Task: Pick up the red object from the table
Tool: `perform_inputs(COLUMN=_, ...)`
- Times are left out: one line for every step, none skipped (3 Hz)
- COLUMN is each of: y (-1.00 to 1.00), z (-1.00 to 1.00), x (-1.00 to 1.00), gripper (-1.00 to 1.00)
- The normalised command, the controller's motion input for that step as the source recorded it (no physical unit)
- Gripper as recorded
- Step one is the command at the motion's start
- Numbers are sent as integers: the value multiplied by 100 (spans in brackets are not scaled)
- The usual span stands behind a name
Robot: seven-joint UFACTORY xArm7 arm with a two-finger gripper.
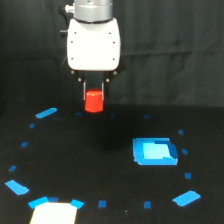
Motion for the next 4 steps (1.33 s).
perform_inputs(y=14, z=13, x=-21, gripper=-100)
perform_inputs(y=-38, z=49, x=-27, gripper=-100)
perform_inputs(y=2, z=17, x=-1, gripper=-100)
perform_inputs(y=24, z=12, x=9, gripper=-100)
